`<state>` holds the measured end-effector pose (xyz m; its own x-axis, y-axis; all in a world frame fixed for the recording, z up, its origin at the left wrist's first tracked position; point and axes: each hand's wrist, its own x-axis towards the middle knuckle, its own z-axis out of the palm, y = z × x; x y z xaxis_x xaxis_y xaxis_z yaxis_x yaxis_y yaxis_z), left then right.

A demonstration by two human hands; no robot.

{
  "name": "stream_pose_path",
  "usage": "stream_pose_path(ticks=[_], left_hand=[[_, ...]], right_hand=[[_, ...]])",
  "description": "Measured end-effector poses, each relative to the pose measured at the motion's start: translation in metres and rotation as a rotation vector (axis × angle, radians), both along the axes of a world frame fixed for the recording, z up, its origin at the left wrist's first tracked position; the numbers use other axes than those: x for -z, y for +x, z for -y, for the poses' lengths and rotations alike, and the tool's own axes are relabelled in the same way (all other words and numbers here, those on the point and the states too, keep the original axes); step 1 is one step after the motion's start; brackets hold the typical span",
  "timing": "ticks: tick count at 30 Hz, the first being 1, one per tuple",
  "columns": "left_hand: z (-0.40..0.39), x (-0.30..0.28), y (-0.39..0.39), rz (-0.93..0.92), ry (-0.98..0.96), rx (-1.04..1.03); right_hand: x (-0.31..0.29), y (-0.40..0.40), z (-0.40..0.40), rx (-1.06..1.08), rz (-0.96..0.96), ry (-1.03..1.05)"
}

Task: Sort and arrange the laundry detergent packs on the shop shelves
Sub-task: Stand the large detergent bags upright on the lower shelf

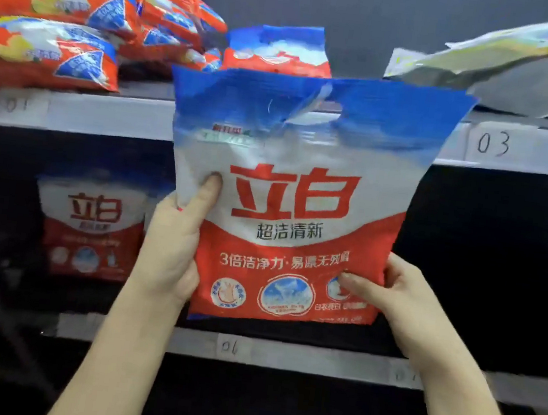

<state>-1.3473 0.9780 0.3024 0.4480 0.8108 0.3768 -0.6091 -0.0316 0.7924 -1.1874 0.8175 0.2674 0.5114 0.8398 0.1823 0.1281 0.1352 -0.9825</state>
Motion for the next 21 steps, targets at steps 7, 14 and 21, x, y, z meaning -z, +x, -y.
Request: stream_pose_path(ticks=[7, 14, 21], left_hand=[[-0.022, 0.084, 0.038, -0.292, -0.137, -0.052], [-0.046, 0.117, 0.084, -0.537, -0.134, 0.029], [-0.099, 0.093, 0.160, -0.658, -0.203, -0.042]], right_hand=[[0.085, 0.040, -0.025, 0.175, -0.170, -0.205], [0.118, 0.090, -0.039, 0.205, -0.219, -0.319], [0.097, 0.148, -0.090, 0.239, -0.222, -0.282]])
